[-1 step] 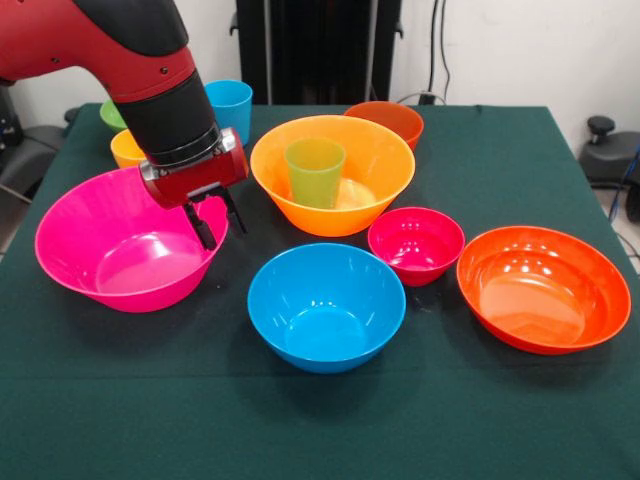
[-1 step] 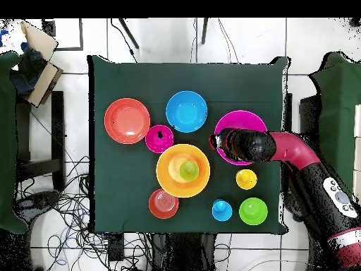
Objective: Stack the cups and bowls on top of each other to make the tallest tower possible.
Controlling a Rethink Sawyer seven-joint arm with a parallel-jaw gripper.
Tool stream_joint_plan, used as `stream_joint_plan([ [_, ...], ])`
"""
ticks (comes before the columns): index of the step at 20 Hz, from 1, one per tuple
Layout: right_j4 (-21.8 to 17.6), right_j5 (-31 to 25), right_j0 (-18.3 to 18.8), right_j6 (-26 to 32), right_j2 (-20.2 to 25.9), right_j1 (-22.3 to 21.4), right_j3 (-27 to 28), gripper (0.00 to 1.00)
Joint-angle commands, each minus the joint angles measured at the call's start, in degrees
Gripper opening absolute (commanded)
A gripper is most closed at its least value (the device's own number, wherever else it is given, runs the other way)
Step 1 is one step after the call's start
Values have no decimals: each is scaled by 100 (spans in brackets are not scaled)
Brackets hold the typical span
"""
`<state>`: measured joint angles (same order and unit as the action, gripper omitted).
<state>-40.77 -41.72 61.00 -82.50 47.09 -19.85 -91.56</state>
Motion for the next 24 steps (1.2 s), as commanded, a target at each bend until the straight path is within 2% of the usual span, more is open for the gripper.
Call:
stream_joint_plan([
  [1, -222, -54, -294, 743, -143, -79, 239, 0],
  [8, -237, -37, -383, 618, -186, -233, 253, 0],
  [9, -229, -68, -406, 569, -239, -258, 256, 100],
  [17, -157, -269, -505, 438, -396, -372, 357, 100],
  [24, -138, -91, -520, 379, -363, -282, 356, 100],
])
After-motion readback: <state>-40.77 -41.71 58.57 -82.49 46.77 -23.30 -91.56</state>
